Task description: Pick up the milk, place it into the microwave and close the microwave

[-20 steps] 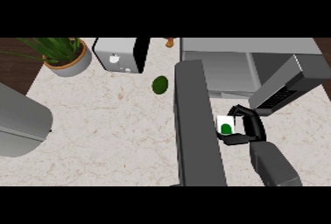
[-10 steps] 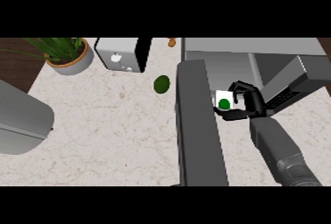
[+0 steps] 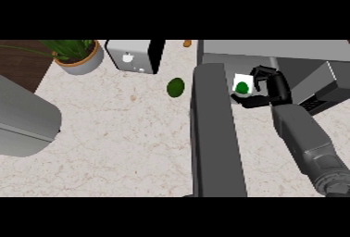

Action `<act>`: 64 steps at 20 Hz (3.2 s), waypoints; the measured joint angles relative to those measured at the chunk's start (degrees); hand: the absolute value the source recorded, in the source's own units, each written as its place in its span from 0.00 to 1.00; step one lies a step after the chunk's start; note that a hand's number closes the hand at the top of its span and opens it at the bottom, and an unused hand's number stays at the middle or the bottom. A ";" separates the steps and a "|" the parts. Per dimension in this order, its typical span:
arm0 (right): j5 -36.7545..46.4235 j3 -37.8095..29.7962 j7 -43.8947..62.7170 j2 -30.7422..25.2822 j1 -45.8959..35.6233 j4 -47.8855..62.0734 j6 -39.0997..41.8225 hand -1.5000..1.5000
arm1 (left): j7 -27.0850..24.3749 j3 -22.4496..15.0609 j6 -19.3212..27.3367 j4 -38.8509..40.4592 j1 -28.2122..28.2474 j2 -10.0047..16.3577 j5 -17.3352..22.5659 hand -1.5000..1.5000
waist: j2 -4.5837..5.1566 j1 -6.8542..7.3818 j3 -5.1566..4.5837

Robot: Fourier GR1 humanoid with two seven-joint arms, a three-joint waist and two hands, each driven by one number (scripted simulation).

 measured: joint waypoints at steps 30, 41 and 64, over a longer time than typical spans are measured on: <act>2.74 -0.47 7.78 -8.83 -7.31 2.67 -16.94 1.00 | 1.23 -0.16 0.25 2.32 -8.13 4.62 1.96 0.00 | 3.88 6.25 0.40; 2.77 -0.87 8.43 -10.73 -8.28 3.06 -16.79 1.00 | 1.79 0.50 0.57 3.40 -9.93 6.11 0.38 0.00 | 4.51 7.30 0.50; 6.22 2.30 15.58 -2.00 -16.64 4.97 -17.47 0.00 | 2.91 -1.10 0.92 6.57 -14.34 7.47 -3.26 0.00 | 3.33 7.72 -0.01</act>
